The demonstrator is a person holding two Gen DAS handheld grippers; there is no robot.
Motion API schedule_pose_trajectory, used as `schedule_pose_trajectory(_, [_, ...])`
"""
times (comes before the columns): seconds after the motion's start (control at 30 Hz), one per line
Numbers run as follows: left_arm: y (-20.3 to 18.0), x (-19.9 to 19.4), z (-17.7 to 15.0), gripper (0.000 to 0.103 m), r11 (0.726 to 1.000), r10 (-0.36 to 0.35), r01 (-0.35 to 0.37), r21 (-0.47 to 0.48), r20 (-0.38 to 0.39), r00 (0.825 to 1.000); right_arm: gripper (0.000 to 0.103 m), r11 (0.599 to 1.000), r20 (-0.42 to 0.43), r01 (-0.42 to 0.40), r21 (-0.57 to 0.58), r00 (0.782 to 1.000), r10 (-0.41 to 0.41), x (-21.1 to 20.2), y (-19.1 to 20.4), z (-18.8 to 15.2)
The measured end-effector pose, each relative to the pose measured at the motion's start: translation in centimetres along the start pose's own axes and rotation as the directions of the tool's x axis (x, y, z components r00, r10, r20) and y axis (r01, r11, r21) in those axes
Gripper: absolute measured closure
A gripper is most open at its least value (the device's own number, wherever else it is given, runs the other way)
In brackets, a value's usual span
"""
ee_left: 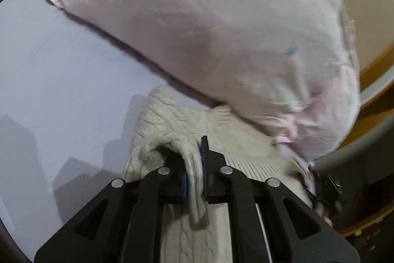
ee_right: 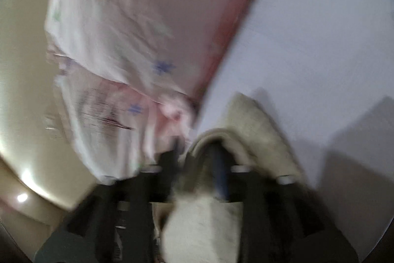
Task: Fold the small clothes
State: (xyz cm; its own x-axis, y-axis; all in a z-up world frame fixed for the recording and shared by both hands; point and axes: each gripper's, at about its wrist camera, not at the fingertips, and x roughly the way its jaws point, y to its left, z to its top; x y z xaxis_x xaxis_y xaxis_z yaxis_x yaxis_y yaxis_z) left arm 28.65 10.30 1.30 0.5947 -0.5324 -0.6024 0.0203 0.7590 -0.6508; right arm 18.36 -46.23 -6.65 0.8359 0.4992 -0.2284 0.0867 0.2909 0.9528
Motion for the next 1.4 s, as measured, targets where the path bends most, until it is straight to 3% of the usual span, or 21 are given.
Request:
schedule_pose_trajectory(0.03, [0.2,-1.0,-0.1,0.072,0.999,-0.035,0.035,-0.005,0.019,0.999,0.032,0.999,0.016,-0.042,-0.023,0.999,0.042,-0.3,0.3,0.0])
schedule_pose_trajectory(0.07, [0.2,-2.5,-0.3,0.035,1.0,-0.026,0.026,0.001,0.066,0.997,0.015,0.996,0.049,-0.055,-0.072,0.997,0.058,-0.7,0.8,0.1])
schedule_pose_trajectory(0.1, [0.2,-3.9,-0.5,0.01,1.0,0.004,-0.005,0.01,0.118,0.993,0.002,0.994,0.08,-0.033,-0.107,0.996,0.042,-1.4,1.3,-0.2])
schedule_pose_trajectory(0.13, [0.3,-5.1,-0.9,0.01,0.999,0.028,-0.033,0.026,0.169,0.985,0.002,0.99,0.117,0.006,-0.141,0.993,0.011,-2.2,1.7,-0.2])
schedule_pose_trajectory(0.2, [0.4,-6.0,-1.3,0.01,0.996,0.048,-0.059,0.061,0.158,0.986,0.002,0.987,0.114,-0.003,-0.159,0.993,0.022,-2.4,1.9,-0.1])
schedule_pose_trajectory(0.3, [1.2,-5.3,-2.3,0.017,0.997,0.053,-0.056,0.057,0.062,0.997,0.002,0.988,0.102,0.008,-0.152,0.995,0.008,-1.8,1.7,-0.5])
schedule_pose_trajectory(0.47, [2.1,-3.6,-4.5,0.035,0.998,0.059,-0.057,0.034,-0.068,0.996,0.002,0.99,0.078,-0.012,-0.142,0.997,0.023,-1.2,1.3,-1.8])
schedule_pose_trajectory(0.53, [1.9,-3.6,-5.3,0.037,0.997,0.067,-0.064,0.048,-0.058,0.996,0.002,0.99,0.065,-0.021,-0.141,0.997,0.03,-0.9,1.4,-1.9])
schedule_pose_trajectory(0.6, [2.1,-3.9,-5.8,0.053,0.998,0.067,-0.067,0.018,-0.051,0.996,0.002,0.989,0.046,-0.04,-0.141,0.998,0.046,-0.8,1.6,-2.0])
schedule_pose_trajectory(0.67, [2.9,-3.5,-6.2,0.083,0.997,0.021,-0.027,-0.066,-0.084,0.996,0.002,0.988,0.027,-0.054,-0.147,0.998,0.059,-0.5,2.1,-2.1])
schedule_pose_trajectory(0.8, [1.5,-4.2,-5.8,0.087,0.981,-0.125,0.117,-0.153,-0.045,0.991,0.002,0.982,0.007,-0.076,-0.172,0.997,0.078,-0.7,3.0,-2.1])
schedule_pose_trajectory(0.83, [-0.1,-4.7,-5.5,0.087,0.966,-0.213,0.207,-0.155,-0.024,0.977,0.002,0.98,0.008,-0.078,-0.182,0.997,0.08,-0.8,3.3,-2.1])
schedule_pose_trajectory(0.93, [-6.0,-4.6,-5.3,0.088,0.934,-0.352,0.35,-0.063,-0.016,0.936,0.002,0.963,0.043,-0.045,-0.266,0.997,0.058,-2.1,4.6,-1.8])
schedule_pose_trajectory(1.03, [-14.9,-0.4,-7.0,0.088,0.861,-0.501,0.508,0.031,-0.125,0.856,0.002,0.944,0.097,-0.009,-0.329,0.994,0.043,-3.7,5.6,-1.5])
schedule_pose_trajectory(1.1, [-19.4,3.9,-9.0,0.087,0.832,-0.527,0.551,0.064,-0.22,0.821,0.002,0.928,0.136,0.021,-0.371,0.99,0.032,-4.8,6.1,-1.1])
schedule_pose_trajectory(1.13, [-20.8,5.8,-9.9,0.087,0.832,-0.519,0.551,0.07,-0.257,0.815,0.002,0.922,0.152,0.043,-0.384,0.988,0.018,-5.1,6.2,-0.9])
schedule_pose_trajectory(1.23, [-25.2,13.5,-13.3,0.086,0.863,-0.418,0.499,0.077,-0.446,0.792,0.002,0.912,0.153,0.096,-0.398,0.988,-0.037,-5.6,6.0,0.0])
schedule_pose_trajectory(1.27, [-25.7,14.8,-14.2,0.086,0.87,-0.406,0.491,0.051,-0.491,0.771,0.002,0.917,0.133,0.1,-0.387,0.99,-0.052,-5.7,5.7,0.4])
schedule_pose_trajectory(1.33, [-25.8,14.1,-14.5,0.086,0.8,-0.523,0.599,-0.019,-0.51,0.683,0.002,0.932,0.068,0.085,-0.353,0.996,-0.065,-5.6,5.1,1.3])
schedule_pose_trajectory(1.37, [-25.3,12.1,-13.9,0.084,0.774,-0.557,0.633,0.003,-0.47,0.684,0.002,0.938,0.041,0.076,-0.338,0.997,-0.066,-5.6,4.9,1.5])
schedule_pose_trajectory(1.4, [-24.6,10.5,-13.2,0.071,0.776,-0.557,0.629,0.041,-0.425,0.714,0.002,0.943,0.013,0.075,-0.324,0.997,-0.075,-5.4,4.7,1.7])
